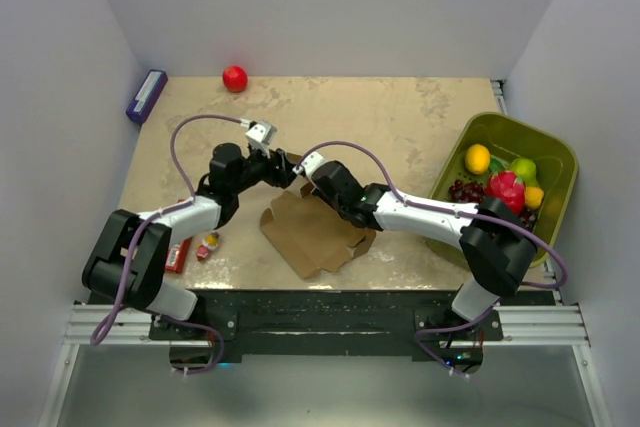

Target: Fold the paper box

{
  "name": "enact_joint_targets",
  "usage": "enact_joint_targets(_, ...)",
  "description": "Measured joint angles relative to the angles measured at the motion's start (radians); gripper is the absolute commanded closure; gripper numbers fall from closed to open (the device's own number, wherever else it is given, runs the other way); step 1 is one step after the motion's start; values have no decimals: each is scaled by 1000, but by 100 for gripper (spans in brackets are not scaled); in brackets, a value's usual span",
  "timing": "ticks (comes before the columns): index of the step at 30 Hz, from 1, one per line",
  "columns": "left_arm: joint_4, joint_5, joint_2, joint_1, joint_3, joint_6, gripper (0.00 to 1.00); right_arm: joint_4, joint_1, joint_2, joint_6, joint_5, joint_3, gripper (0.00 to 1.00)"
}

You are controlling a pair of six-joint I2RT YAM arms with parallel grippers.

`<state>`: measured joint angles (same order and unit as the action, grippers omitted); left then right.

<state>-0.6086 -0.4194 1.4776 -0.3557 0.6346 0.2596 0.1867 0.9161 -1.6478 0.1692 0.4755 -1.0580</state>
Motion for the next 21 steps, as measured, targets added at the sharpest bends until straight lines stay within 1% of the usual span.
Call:
enact_joint_targets(6, -55, -67, 40, 0, 1, -32, 38, 0, 0, 0, 1, -1, 0, 98)
enact_joint_targets(11, -63, -124, 103, -2, 15, -62, 36, 0, 0, 1, 1, -3, 0, 98)
enact_joint_targets(16, -64, -145, 137, -8, 33, -82, 36, 1, 2, 2, 1, -7, 0, 98)
enact_joint_targets(20, -73, -164, 158, -14, 66, -96, 42, 1, 2, 2, 2, -7, 0, 98)
enact_joint_targets(21, -79, -170, 163, -17, 71, -99, 46, 1, 2, 2, 2, -7, 0, 98)
